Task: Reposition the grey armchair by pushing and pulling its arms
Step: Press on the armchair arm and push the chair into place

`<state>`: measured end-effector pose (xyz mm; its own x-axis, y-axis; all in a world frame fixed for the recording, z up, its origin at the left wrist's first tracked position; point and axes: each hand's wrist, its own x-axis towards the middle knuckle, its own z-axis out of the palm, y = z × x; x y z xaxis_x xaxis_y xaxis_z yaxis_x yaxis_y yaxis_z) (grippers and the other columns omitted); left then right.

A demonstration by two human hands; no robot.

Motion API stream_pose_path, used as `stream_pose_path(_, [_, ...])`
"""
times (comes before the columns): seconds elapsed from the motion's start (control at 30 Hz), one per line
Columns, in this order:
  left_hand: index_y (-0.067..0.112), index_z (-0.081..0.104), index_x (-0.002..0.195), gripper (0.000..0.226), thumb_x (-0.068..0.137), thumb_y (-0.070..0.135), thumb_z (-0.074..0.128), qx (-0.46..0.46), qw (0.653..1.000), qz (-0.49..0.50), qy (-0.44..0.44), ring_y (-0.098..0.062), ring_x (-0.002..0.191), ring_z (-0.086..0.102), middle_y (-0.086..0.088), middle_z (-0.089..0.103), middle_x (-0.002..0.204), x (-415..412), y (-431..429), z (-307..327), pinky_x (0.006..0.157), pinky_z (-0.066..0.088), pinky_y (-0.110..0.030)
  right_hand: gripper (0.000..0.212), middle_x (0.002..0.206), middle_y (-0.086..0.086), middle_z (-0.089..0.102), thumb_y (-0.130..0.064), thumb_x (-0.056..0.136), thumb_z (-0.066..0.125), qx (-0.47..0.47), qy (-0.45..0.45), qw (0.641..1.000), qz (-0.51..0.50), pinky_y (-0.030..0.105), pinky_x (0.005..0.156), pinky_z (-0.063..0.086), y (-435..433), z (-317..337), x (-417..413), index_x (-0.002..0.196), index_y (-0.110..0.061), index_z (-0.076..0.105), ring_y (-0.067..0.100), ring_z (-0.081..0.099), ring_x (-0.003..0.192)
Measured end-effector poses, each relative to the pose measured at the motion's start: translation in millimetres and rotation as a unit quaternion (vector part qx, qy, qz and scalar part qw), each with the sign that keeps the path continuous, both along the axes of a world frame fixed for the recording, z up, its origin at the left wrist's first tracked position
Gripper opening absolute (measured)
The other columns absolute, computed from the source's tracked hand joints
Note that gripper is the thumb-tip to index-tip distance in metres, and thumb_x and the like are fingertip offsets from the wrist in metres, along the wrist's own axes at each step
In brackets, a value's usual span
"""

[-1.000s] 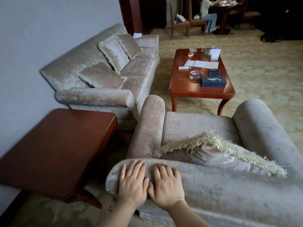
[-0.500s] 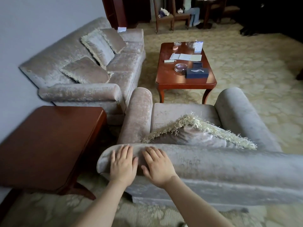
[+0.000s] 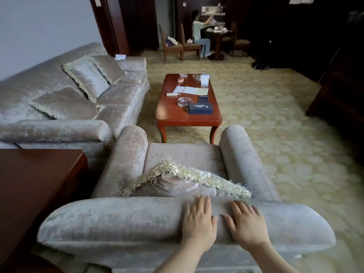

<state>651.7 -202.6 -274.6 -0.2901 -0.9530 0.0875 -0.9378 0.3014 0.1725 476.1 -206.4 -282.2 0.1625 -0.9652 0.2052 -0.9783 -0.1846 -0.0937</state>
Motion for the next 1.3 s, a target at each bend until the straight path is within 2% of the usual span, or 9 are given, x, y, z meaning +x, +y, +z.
stream_pose_path(0.13, [0.015, 0.072, 0.095, 0.047, 0.069, 0.045, 0.046, -0.05, 0.998, 0.049, 0.004, -0.021, 0.093, 0.066, 0.0, 0.069, 0.097, -25, -25, -19, 0.096, 0.031, -0.046, 0.062, 0.106, 0.005, 0.069, -0.051, 0.09, 0.028, -0.087, -0.033, 0.995, 0.045, 0.036, 0.084, 0.037, -15, -24, -37, 0.103, -0.009, 0.071, 0.026, 0.067, 0.095])
stream_pose_path(0.23, [0.016, 0.071, 0.095, 0.044, 0.071, 0.043, 0.046, -0.072, 0.994, 0.077, -0.001, -0.021, 0.095, 0.065, 0.001, 0.069, 0.097, -25, -31, -23, 0.096, 0.038, -0.048, 0.051, 0.107, 0.005, 0.068, -0.046, 0.079, 0.045, -0.053, -0.036, 0.996, 0.063, 0.038, 0.085, 0.036, -22, -23, -37, 0.105, -0.009, 0.069, 0.026, 0.065, 0.096])
stream_pose_path(0.37, [0.013, 0.069, 0.102, 0.038, 0.075, 0.039, 0.061, -0.063, 0.991, 0.116, -0.011, -0.023, 0.101, 0.063, -0.004, 0.068, 0.105, -35, -10, -14, 0.096, 0.044, -0.047, 0.051, 0.108, 0.003, 0.068, -0.046, 0.08, 0.041, 0.009, -0.036, 0.997, 0.06, 0.038, 0.085, 0.045, -6, -8, -39, 0.108, -0.013, 0.067, 0.024, 0.064, 0.095])
stream_pose_path(0.53, [0.01, 0.027, 0.145, 0.064, 0.093, 0.048, 0.031, 0.016, 0.989, 0.141, -0.032, -0.025, 0.143, 0.014, -0.009, 0.025, 0.153, -60, 29, -17, 0.114, -0.004, -0.045, 0.045, 0.112, 0.007, 0.066, -0.041, 0.084, 0.045, 0.029, -0.06, 0.996, 0.065, 0.039, 0.088, 0.048, 14, 6, -76, 0.11, -0.01, 0.065, 0.029, 0.062, 0.101])
stream_pose_path(0.7, [0.009, 0.019, 0.148, 0.068, 0.093, 0.047, 0.03, 0.017, 0.998, 0.065, -0.017, -0.025, 0.145, 0.003, -0.011, 0.013, 0.157, -119, 36, -7, 0.112, -0.013, -0.043, 0.041, 0.123, 0.007, 0.06, -0.037, 0.089, 0.049, 0.052, -0.03, 0.998, 0.022, 0.04, 0.096, 0.041, 21, 9, -131, 0.118, -0.01, 0.058, 0.029, 0.054, 0.112])
stream_pose_path(0.97, [0.004, 0.012, 0.147, 0.066, 0.096, 0.04, 0.032, 0.057, 0.998, -0.008, -0.025, -0.027, 0.144, 0.0, -0.015, 0.007, 0.157, -212, 15, 12, 0.116, -0.003, -0.041, 0.033, 0.122, 0.009, 0.06, -0.031, 0.089, 0.055, 0.041, -0.043, 0.996, -0.067, 0.042, 0.094, 0.04, 17, 6, -191, 0.112, -0.009, 0.061, 0.031, 0.054, 0.115])
stream_pose_path(1.1, [0.005, 0.029, 0.14, 0.058, 0.095, 0.04, 0.035, 0.06, 0.997, 0.004, -0.05, -0.029, 0.14, 0.02, -0.016, 0.027, 0.149, -237, 5, 6, 0.116, 0.008, -0.043, 0.022, 0.106, 0.01, 0.067, -0.017, 0.085, 0.058, -0.029, -0.106, 0.992, -0.067, 0.043, 0.08, 0.049, 12, -5, -206, 0.102, -0.007, 0.067, 0.033, 0.064, 0.096])
stream_pose_path(1.23, [0.01, 0.065, 0.116, 0.06, 0.075, 0.052, 0.056, 0.05, 0.996, 0.011, -0.073, -0.024, 0.113, 0.059, -0.008, 0.064, 0.121, -240, 1, -7, 0.097, 0.046, -0.044, 0.044, 0.105, 0.005, 0.069, -0.034, 0.082, 0.037, -0.038, -0.168, 0.981, -0.093, 0.04, 0.08, 0.05, 9, -13, -199, 0.101, -0.011, 0.069, 0.028, 0.065, 0.099])
stream_pose_path(1.3, [0.011, 0.07, 0.108, 0.06, 0.068, 0.051, 0.05, -0.002, 0.998, -0.004, -0.065, -0.022, 0.105, 0.064, -0.005, 0.068, 0.112, -244, -8, -19, 0.095, 0.045, -0.046, 0.043, 0.102, 0.002, 0.07, -0.035, 0.077, 0.04, -0.046, -0.179, 0.978, -0.097, 0.039, 0.077, 0.051, 0, -20, -200, 0.097, -0.013, 0.071, 0.026, 0.066, 0.097])
